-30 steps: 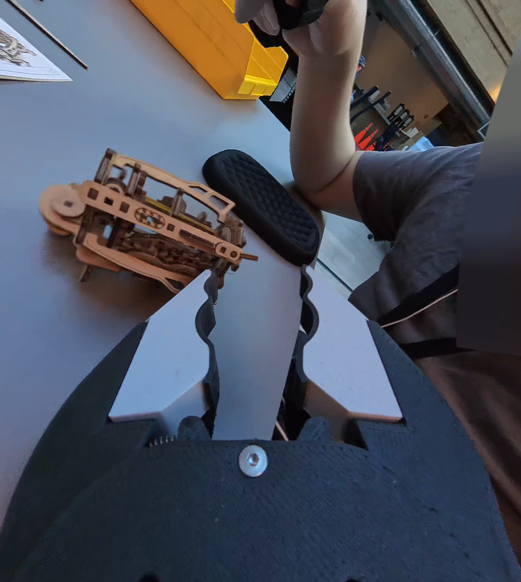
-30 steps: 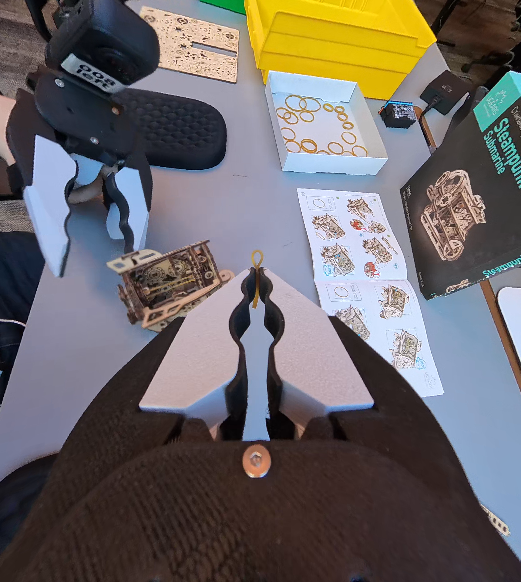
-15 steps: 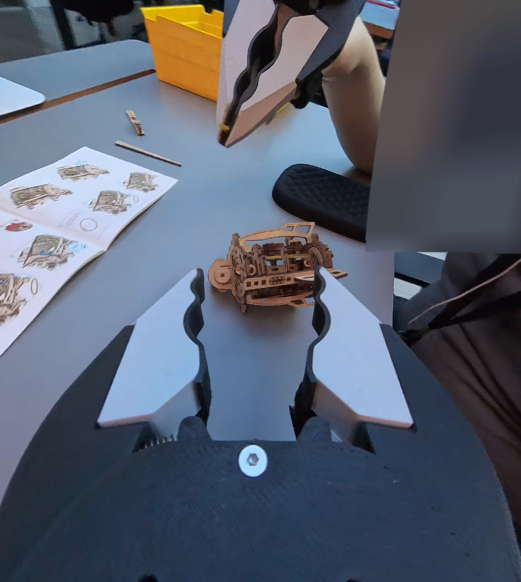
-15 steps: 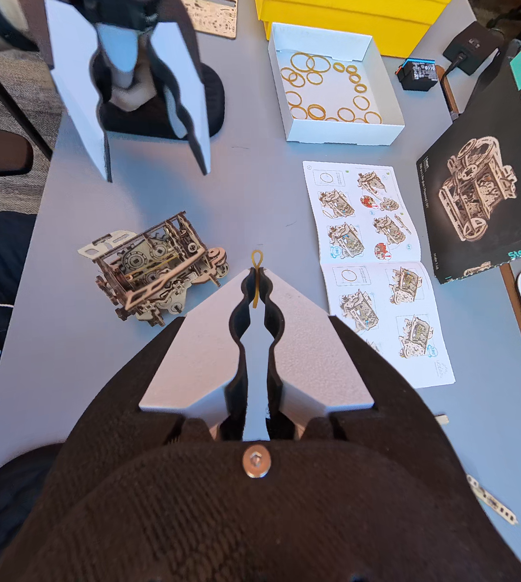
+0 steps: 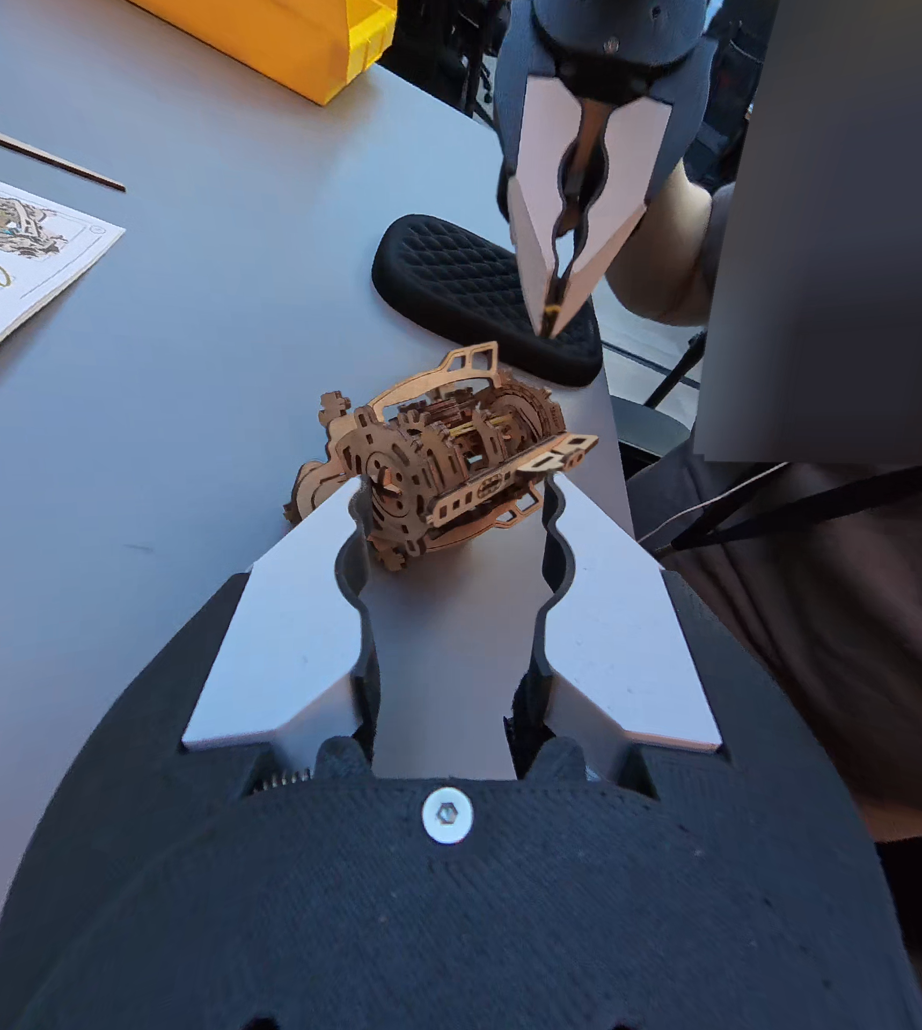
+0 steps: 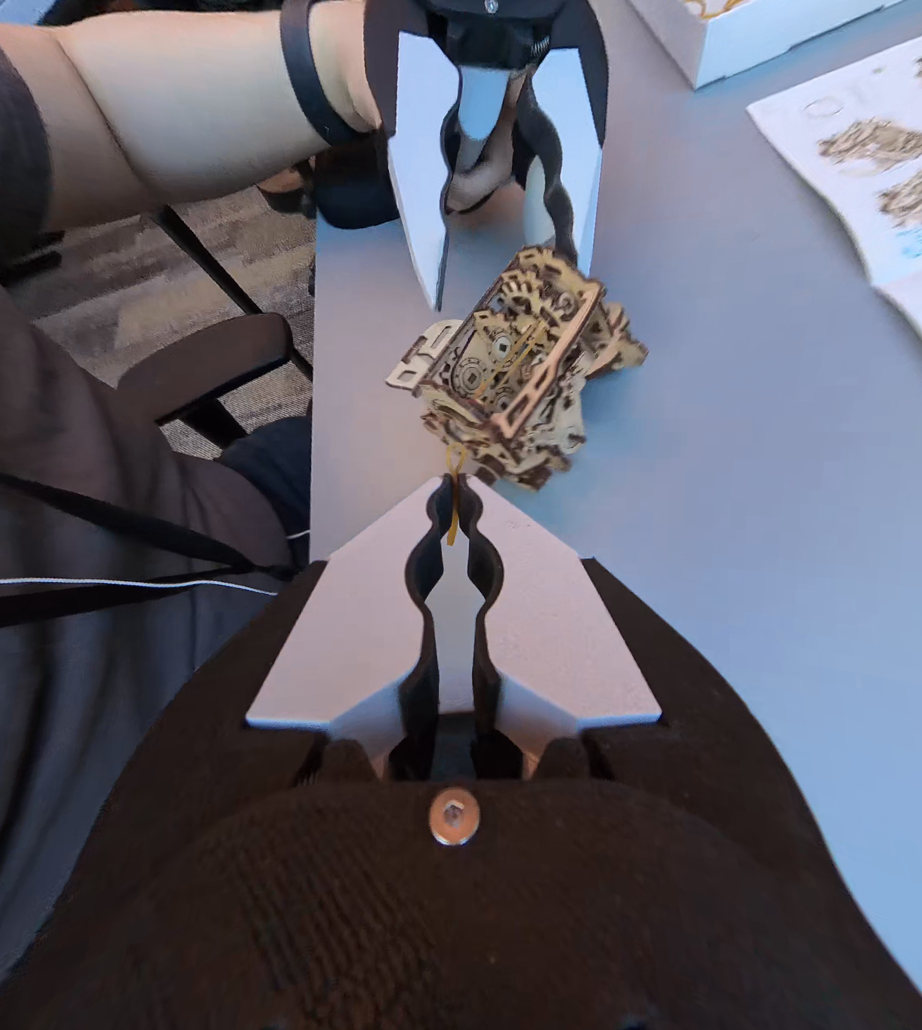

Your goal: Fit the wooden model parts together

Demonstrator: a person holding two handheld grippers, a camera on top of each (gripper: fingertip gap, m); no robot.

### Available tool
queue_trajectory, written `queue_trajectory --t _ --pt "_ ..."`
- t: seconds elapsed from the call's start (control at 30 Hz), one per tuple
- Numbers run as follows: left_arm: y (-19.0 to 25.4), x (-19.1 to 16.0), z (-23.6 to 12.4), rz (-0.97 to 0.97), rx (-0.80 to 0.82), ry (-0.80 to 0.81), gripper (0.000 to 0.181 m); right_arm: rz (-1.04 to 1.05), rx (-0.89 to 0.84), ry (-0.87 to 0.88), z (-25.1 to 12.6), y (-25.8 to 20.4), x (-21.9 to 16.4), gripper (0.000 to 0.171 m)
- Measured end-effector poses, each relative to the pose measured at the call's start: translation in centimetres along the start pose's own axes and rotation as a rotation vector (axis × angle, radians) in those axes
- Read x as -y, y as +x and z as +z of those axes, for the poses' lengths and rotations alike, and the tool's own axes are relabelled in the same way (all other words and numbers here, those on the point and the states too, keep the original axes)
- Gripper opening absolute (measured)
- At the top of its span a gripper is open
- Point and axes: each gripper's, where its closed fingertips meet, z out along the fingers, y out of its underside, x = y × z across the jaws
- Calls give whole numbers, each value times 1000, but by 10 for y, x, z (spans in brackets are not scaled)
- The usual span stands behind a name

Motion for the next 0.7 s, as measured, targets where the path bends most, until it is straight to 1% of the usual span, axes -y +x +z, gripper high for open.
queue_trajectory --t 0.1,0.17,0.23,0.3,0.33,0.37,0.43,0.5,0.57,0.7 --pt "12 -4 -2 -20 29 25 59 33 -17 24 11 -4 -7 0" --pt "21 -12 -3 -7 55 -3 56 33 -72 19 14 5 -9 0" --pt "21 -19 -6 56 147 -22 55 16 -139 11 13 16 -10 0" --pt "10 -17 -13 97 259 0 63 6 -163 10 13 20 -8 0" --pt "5 -13 -16 99 288 23 68 -6 -181 9 12 22 -8 0" --pt "3 -9 -18 93 287 51 75 -21 -202 0 12 24 -7 0" --pt "5 -3 -15 53 213 81 92 -55 -235 -16 11 27 -6 0" --pt "5 -4 -8 10 134 62 98 -83 -243 -23 10 25 -2 0" --pt "4 -5 -2 -15 79 43 98 -110 -246 -18 9 22 4 0" --pt "-2 -15 7 -21 38 -41 98 -163 -257 -18 7 19 12 0"
